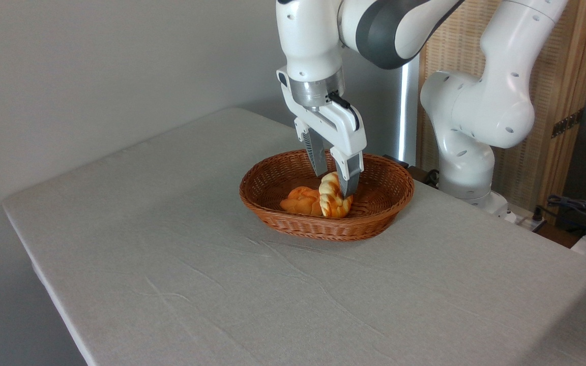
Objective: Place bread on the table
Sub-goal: 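Lower the gripper onto the braided bread roll in the basket, then close the gripper on the braided bread roll, then lift the braided roll out of the basket and carry it beside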
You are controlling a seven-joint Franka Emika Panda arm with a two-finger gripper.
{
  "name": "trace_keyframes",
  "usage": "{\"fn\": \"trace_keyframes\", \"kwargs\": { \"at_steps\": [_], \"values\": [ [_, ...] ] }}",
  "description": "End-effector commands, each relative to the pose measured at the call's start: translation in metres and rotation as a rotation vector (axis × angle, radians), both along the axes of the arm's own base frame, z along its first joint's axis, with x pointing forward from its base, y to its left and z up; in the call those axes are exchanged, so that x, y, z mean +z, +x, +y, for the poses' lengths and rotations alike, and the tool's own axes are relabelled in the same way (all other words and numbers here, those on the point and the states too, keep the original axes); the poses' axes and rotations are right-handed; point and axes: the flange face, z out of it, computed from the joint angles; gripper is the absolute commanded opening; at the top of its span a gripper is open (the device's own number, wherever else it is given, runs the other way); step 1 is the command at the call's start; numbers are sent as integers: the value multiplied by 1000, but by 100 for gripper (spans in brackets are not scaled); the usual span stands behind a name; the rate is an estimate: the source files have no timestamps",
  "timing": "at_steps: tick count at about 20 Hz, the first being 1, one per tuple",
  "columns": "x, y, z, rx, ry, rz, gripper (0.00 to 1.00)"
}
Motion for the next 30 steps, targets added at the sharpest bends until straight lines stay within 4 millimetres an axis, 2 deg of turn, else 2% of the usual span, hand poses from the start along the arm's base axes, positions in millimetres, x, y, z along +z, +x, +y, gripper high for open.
{"fn": "trace_keyframes", "kwargs": {
  "at_steps": [1, 2, 5, 7, 10, 16, 20, 22, 30],
  "values": [
    [-14, -2, 0, 21, -20, -22, 89],
    [-14, -1, 0, 22, -20, -25, 82],
    [-13, 0, -1, 17, -22, -31, 52],
    [-15, 0, 0, 13, -19, -24, 38],
    [-15, -1, 1, 3, -10, -18, 27],
    [-15, -1, 2, -13, -10, -15, 24],
    [-14, -1, 2, -11, -11, -17, 15],
    [-14, -2, 3, -15, -8, -6, 7],
    [-15, -4, 6, -43, 28, 12, 6]
  ]
}}
